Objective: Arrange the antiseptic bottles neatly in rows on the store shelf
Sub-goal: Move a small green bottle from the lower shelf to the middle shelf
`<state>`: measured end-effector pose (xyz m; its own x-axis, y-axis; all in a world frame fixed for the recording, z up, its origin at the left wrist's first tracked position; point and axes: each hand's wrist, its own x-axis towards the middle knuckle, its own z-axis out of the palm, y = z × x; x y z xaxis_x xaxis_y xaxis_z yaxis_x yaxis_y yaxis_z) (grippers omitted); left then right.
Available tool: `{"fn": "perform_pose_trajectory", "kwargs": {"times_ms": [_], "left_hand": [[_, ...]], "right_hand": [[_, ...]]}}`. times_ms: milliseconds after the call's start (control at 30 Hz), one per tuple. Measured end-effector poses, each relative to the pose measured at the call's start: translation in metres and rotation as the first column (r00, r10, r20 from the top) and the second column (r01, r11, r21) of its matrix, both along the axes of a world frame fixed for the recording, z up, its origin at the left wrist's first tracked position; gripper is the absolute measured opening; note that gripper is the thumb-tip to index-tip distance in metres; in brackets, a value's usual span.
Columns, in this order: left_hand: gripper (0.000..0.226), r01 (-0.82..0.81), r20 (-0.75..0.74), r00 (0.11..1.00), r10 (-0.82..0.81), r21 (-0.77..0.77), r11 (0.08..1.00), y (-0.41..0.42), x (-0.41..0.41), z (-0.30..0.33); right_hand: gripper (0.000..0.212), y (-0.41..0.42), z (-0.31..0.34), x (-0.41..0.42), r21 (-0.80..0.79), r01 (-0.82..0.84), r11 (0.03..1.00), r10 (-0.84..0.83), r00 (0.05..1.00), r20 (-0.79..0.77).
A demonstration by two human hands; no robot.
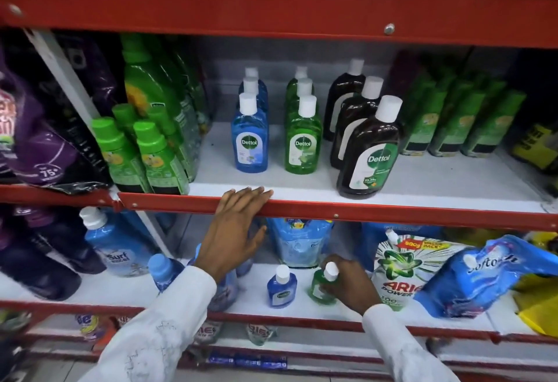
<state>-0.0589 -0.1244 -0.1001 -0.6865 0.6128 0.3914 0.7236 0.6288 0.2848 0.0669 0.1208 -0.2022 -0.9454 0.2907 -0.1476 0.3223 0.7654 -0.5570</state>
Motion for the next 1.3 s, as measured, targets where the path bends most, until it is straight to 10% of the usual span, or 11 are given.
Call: {"fn": "perform_pose_trajectory", "kwargs": {"times_ms": [467,933,1300], "left_hand": [[0.082,-0.019,0.022,1.0,0.021,-0.062,0.998,-0.023,-0.001,0.012],[0.082,-0.027,0.006,1.0,0.027,-0.05,0.998,-0.023,-0.002,0.008],[0.085,0.016,0.025,1.0,-0.014,-0.084,0.996,-0.029,-0.007,0.01]], "right_hand": [[0.048,-0.038,0.274,0.001,-0.068,-0.082,0.994,0.028,0.812,-0.584],[0.06,-0.023,0.261,-0.101,0.108,-0.08,0.991,0.107,0.954,-0.281],[0.074,-0.033,0.256,-0.06,0.01,-0.011,1.0,0.015,0.808,-0.589]]}}
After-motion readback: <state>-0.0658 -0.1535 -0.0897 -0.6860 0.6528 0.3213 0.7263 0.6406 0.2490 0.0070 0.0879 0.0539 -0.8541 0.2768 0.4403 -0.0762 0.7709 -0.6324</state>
